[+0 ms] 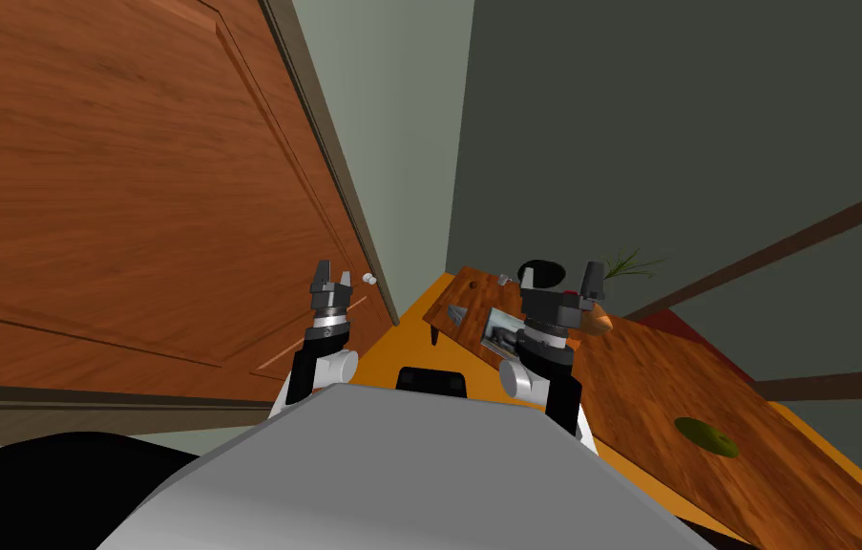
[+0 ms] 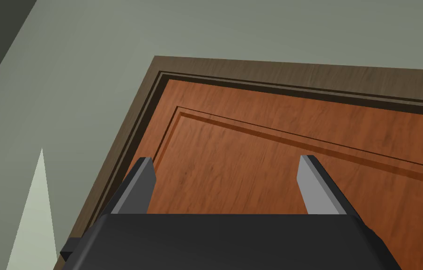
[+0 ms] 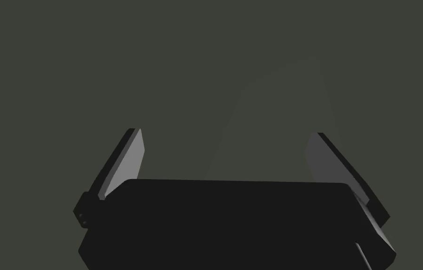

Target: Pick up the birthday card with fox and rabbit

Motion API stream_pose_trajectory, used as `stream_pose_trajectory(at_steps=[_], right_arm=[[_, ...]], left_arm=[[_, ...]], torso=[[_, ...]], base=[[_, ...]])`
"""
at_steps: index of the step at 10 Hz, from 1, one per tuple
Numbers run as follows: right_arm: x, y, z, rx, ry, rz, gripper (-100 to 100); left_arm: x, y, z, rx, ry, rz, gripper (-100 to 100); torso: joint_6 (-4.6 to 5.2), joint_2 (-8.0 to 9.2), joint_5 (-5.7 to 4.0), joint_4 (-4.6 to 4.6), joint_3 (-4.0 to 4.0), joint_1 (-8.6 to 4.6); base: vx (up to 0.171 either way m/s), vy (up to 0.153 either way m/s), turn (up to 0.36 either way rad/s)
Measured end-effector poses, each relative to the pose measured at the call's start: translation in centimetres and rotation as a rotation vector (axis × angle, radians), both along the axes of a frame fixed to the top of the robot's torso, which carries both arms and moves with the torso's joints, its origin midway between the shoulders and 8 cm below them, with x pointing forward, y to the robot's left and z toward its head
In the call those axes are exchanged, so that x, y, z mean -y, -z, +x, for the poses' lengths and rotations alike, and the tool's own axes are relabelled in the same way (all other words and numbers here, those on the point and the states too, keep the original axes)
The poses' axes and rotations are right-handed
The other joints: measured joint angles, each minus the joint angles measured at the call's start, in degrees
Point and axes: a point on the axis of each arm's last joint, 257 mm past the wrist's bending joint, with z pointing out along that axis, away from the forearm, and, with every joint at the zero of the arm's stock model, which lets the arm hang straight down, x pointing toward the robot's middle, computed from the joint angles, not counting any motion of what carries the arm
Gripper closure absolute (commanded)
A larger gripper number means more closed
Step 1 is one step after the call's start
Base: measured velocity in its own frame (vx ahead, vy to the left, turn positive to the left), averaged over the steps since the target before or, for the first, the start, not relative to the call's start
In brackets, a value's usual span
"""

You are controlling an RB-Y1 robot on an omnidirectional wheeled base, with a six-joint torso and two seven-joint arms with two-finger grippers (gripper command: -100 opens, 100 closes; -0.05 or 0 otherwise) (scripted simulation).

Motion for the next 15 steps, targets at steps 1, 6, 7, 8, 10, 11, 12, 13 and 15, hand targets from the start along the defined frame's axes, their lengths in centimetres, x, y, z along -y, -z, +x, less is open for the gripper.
stream_pose_trajectory(at_steps=[1, 6, 7, 8, 10, 11, 12, 13, 15], right_arm=[[-0.4, 0.4, 0.4, -0.013, -0.011, -0.024, -100], [-3.7, 3.6, 3.8, -0.158, -0.062, -0.194, -100], [-4.1, 5.1, 5.0, -0.202, -0.064, -0.231, -100], [-4.5, 5.8, 5.6, -0.225, -0.066, -0.247, -100], [-5.3, 7.7, 7.2, -0.298, -0.062, -0.309, -100], [-5.9, 9.3, 8.0, -0.343, -0.059, -0.343, -100], [-6.1, 10.4, 8.7, -0.376, -0.054, -0.363, -100], [-6.3, 11.6, 9.6, -0.410, -0.047, -0.392, -100], [-6.5, 13.6, 10.6, -0.471, -0.034, -0.434, -100]], left_arm=[[0.0, 0.0, 0.0, 0.000, 0.000, 0.000, 0], [0.0, 0.0, 0.0, 0.000, 0.000, 0.000, 0], [0.0, 0.0, 0.0, 0.000, 0.000, 0.000, 0], [0.0, 0.0, 0.0, 0.000, 0.000, 0.000, 0], [0.0, 0.0, 0.0, 0.000, 0.000, 0.000, 0], [0.0, 0.0, 0.0, 0.000, 0.000, 0.000, 0], [0.0, 0.0, 0.0, 0.000, 0.000, 0.000, 0], [0.0, 0.0, 0.0, 0.000, 0.000, 0.000, 0], [0.0, 0.0, 0.0, 0.000, 0.000, 0.000, 0]], torso=[[-0.01, -0.03, 0.00, -0.01, -0.01, 0.02], [-0.02, -0.17, 0.04, -0.04, -0.10, 0.20], [-0.01, -0.16, 0.05, -0.04, -0.10, 0.22], [0.00, -0.11, 0.05, -0.03, -0.07, 0.18], [-0.02, -0.11, 0.05, -0.03, -0.06, 0.21], [-0.01, -0.15, 0.05, -0.04, -0.09, 0.24], [0.01, -0.14, 0.04, -0.04, -0.08, 0.17], [-0.02, -0.14, 0.04, -0.03, -0.08, 0.16], [0.00, -0.12, 0.03, -0.03, -0.07, 0.12]], base=[[0.018, 0.017, 0.063], [0.028, 0.046, 0.104], [0.018, 0.043, 0.034], [0.019, 0.038, 0.091], [0.032, 0.059, 0.155], [0.034, 0.038, 0.052], [0.031, 0.037, 0.142], [0.025, 0.025, 0.052], [0.030, 0.027, 0.079]])
